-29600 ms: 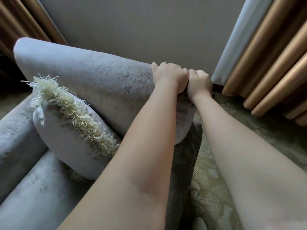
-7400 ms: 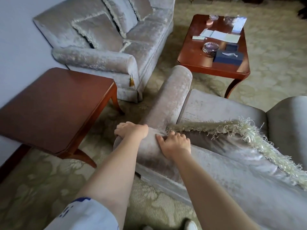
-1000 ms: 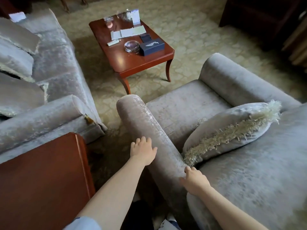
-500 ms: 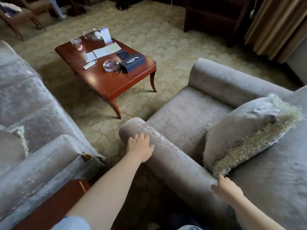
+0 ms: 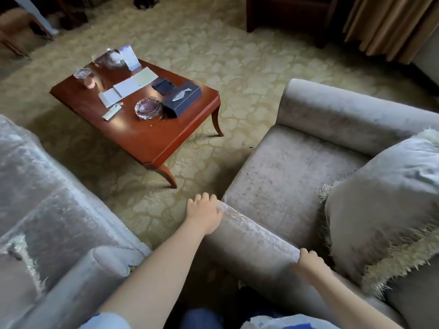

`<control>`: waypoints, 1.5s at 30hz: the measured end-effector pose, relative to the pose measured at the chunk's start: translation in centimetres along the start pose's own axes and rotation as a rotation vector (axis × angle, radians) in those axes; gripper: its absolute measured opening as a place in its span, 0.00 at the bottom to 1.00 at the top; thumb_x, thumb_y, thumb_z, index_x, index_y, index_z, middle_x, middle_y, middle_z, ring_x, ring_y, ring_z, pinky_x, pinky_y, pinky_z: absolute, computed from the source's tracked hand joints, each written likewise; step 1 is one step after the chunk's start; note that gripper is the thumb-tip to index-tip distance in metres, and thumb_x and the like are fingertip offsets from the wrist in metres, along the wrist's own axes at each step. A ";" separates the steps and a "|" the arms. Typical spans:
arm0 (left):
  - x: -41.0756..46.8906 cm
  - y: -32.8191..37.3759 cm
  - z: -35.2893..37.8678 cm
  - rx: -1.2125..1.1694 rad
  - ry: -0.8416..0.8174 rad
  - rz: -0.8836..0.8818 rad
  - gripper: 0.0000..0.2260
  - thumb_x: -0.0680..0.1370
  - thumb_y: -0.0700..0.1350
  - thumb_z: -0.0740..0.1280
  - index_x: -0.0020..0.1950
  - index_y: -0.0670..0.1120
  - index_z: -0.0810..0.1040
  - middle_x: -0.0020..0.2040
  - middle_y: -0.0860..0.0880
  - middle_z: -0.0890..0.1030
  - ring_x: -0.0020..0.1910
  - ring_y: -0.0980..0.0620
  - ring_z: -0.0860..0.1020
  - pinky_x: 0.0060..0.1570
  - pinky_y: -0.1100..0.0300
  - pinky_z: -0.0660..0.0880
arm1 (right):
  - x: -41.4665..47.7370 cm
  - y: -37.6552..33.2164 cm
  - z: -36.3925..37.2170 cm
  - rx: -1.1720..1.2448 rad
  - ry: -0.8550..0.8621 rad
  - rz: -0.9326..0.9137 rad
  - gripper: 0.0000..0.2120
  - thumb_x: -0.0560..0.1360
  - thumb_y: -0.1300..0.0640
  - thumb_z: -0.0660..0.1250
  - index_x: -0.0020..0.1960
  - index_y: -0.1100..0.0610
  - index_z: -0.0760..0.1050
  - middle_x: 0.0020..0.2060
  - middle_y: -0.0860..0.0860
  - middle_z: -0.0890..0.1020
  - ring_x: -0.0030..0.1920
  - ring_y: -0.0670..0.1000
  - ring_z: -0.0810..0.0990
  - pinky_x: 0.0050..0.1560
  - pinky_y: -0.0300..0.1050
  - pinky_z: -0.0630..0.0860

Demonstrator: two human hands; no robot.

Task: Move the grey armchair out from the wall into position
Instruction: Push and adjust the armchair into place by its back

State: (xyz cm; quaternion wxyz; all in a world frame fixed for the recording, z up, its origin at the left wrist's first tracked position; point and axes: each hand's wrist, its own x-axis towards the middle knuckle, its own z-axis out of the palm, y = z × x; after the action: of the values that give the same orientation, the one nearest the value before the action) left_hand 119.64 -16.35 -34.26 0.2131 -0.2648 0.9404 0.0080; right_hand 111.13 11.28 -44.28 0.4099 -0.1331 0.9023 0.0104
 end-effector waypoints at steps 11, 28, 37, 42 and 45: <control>12.0 -8.3 -2.1 0.191 -0.043 0.344 0.23 0.79 0.58 0.53 0.68 0.45 0.65 0.65 0.43 0.70 0.65 0.43 0.67 0.60 0.48 0.64 | 4.0 -15.0 -0.2 0.311 0.017 0.205 0.24 0.75 0.45 0.60 0.66 0.56 0.64 0.65 0.56 0.68 0.64 0.58 0.70 0.59 0.51 0.69; 14.8 -0.7 4.2 0.384 -0.210 0.818 0.23 0.79 0.60 0.50 0.66 0.46 0.65 0.64 0.44 0.70 0.62 0.42 0.69 0.55 0.49 0.66 | 2.7 -13.8 3.1 0.424 0.149 0.488 0.24 0.77 0.46 0.57 0.69 0.55 0.64 0.67 0.54 0.67 0.67 0.56 0.66 0.62 0.51 0.67; 13.5 -2.4 10.9 0.651 -0.516 0.919 0.36 0.76 0.69 0.45 0.75 0.54 0.34 0.76 0.47 0.35 0.76 0.42 0.42 0.72 0.43 0.45 | -2.8 -6.5 6.5 0.577 0.228 0.691 0.24 0.77 0.47 0.58 0.69 0.58 0.65 0.68 0.56 0.66 0.64 0.60 0.68 0.60 0.55 0.69; 12.1 -1.4 10.4 0.564 -0.535 0.764 0.35 0.76 0.70 0.44 0.76 0.54 0.36 0.77 0.48 0.36 0.76 0.42 0.42 0.72 0.44 0.44 | -5.6 -1.4 7.9 0.478 0.153 0.645 0.24 0.77 0.44 0.57 0.68 0.55 0.64 0.68 0.56 0.65 0.63 0.62 0.69 0.60 0.57 0.70; 10.9 1.3 10.0 0.410 -0.573 0.551 0.35 0.76 0.69 0.43 0.77 0.51 0.40 0.78 0.45 0.41 0.76 0.41 0.45 0.72 0.42 0.46 | -5.6 0.9 8.3 0.340 0.176 0.531 0.21 0.77 0.43 0.56 0.64 0.54 0.66 0.64 0.56 0.67 0.60 0.61 0.71 0.58 0.56 0.72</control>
State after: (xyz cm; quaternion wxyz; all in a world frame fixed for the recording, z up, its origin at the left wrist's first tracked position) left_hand 114.57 -19.33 -47.91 0.5031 0.0564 0.8610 -0.0492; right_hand 120.53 14.53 -45.68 0.3296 0.1767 0.9263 -0.0454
